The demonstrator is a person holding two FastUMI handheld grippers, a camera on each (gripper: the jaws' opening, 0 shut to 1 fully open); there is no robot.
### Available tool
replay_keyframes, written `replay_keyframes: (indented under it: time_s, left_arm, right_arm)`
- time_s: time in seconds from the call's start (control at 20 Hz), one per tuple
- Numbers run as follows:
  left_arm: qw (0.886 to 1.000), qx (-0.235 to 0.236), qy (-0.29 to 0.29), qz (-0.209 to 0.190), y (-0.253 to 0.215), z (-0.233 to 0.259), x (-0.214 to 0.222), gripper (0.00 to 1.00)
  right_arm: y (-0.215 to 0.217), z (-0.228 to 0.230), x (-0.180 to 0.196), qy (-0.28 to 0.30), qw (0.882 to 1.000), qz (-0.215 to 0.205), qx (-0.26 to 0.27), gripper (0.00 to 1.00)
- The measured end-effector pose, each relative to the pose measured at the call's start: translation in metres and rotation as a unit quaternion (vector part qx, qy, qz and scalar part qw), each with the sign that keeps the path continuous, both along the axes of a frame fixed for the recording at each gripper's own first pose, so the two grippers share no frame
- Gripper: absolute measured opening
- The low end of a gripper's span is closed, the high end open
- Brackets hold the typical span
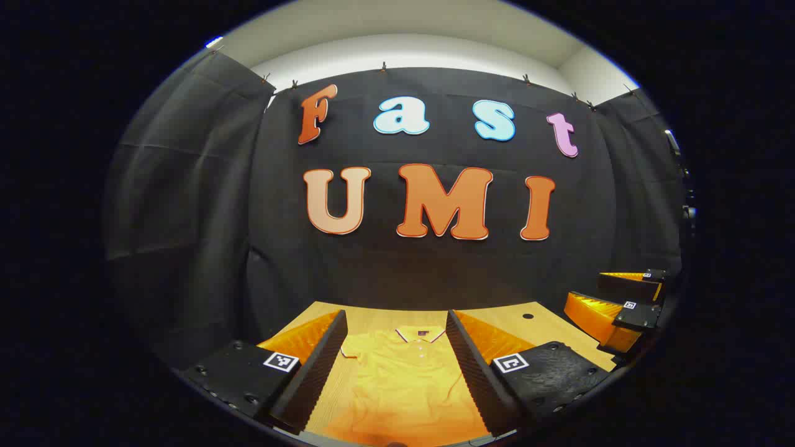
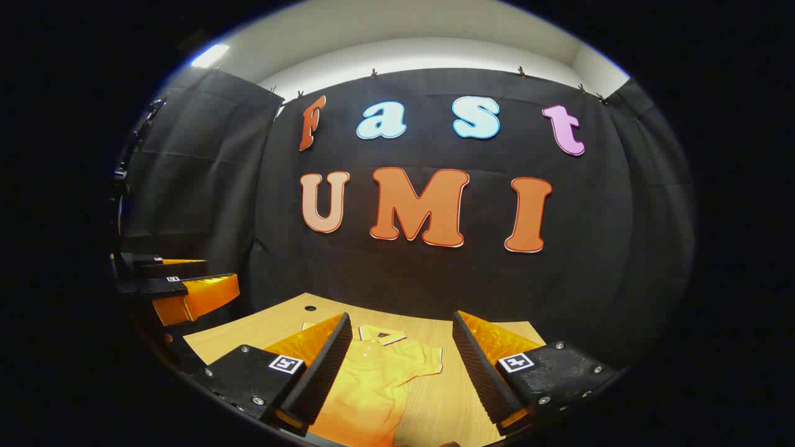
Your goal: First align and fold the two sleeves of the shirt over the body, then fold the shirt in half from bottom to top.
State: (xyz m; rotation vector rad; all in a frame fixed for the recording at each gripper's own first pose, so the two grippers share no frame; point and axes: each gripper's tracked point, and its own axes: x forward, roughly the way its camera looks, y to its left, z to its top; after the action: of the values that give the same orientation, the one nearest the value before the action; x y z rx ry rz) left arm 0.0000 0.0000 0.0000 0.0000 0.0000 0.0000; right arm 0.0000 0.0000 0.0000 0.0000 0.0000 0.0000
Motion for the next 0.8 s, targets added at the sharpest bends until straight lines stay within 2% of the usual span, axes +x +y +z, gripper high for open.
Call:
replay_keyframes:
  time_s: [0.25,0.5,0.8]
  left_arm:
    - [1.0,0.013,-0.004,0.016,-0.005,-0.01,0.007,0.96]
    - [1.0,0.014,-0.005,0.006,0.002,-0.014,0.035,0.98]
    - [0.999,0.027,-0.008,-0.02,0.011,-0.028,0.06,0.98]
  right_arm:
    - [0.001,-0.015,0.011,0.014,1.0,0.02,0.005,0.98]
    - [0.0,-0.014,0.027,0.008,1.0,-0.002,0.001,0.99]
    - [0.024,-0.018,0.055,0.009,1.0,-0.011,0.004,0.99]
